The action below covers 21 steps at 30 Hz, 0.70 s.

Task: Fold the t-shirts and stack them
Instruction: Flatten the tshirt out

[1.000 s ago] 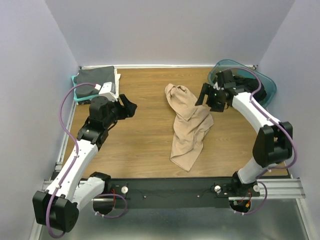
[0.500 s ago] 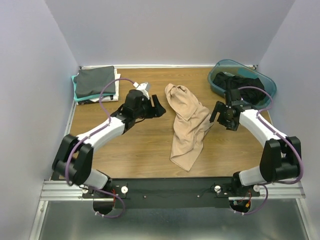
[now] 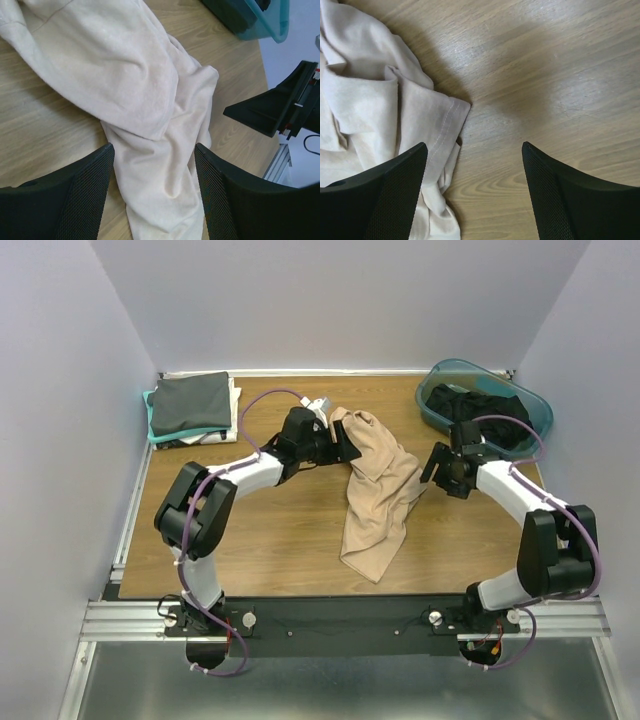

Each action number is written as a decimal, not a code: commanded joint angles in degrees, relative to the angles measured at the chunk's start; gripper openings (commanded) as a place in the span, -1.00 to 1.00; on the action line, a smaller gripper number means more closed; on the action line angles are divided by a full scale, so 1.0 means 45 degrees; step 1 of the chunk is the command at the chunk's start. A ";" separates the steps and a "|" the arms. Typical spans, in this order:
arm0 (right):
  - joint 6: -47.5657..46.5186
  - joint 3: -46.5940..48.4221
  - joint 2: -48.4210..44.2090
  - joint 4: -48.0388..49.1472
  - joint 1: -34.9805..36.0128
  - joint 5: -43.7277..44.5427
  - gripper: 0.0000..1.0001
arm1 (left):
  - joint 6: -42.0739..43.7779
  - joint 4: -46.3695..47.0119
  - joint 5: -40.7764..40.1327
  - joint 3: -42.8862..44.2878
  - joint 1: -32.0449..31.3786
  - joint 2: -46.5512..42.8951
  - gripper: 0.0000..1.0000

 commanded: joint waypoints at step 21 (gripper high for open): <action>-0.0273 -0.0356 0.2458 0.2201 -0.0076 -0.1349 0.09 | 0.0984 -0.1852 -0.0305 0.3158 0.0000 0.3604 -0.02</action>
